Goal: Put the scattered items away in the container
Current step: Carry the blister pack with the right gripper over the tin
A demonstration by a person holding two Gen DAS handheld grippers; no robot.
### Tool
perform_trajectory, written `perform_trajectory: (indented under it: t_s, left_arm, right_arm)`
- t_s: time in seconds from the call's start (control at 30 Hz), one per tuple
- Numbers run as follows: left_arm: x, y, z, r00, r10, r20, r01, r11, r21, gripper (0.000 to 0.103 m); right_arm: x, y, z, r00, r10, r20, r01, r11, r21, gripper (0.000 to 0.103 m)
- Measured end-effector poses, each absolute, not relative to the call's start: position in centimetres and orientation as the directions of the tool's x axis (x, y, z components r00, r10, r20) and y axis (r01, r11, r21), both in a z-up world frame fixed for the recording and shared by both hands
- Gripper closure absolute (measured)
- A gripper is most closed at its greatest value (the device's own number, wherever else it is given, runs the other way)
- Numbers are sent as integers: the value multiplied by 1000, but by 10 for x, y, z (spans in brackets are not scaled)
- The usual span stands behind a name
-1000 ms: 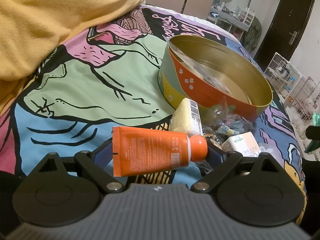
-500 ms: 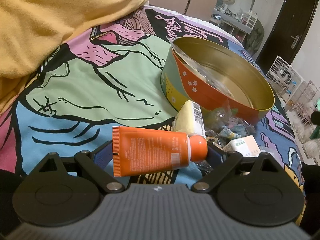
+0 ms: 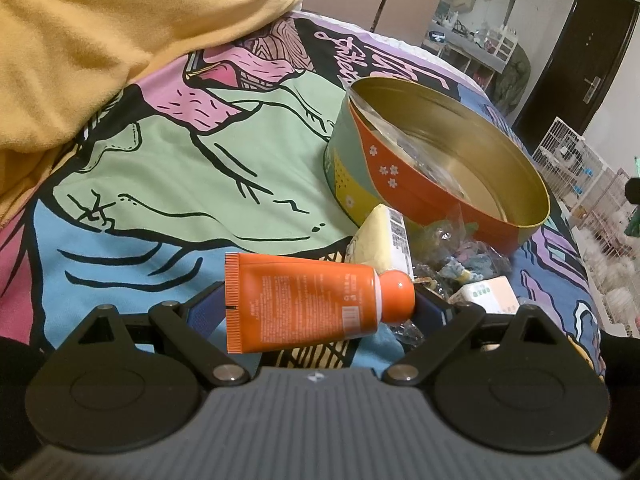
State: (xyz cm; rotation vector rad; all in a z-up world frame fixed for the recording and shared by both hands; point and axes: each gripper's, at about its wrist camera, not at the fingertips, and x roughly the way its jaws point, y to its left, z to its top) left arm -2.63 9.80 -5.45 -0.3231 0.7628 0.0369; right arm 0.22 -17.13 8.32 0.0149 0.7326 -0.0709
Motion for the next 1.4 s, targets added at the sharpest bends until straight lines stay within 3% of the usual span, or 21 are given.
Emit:
perform_trajectory:
  t_s: [1.4]
  left_arm:
    - [-28, 103, -55, 730, -103, -676, -154, 939, -308, 9]
  right_arm:
    - [44, -146, 110, 758, -49, -651, 24, 999, -48, 39]
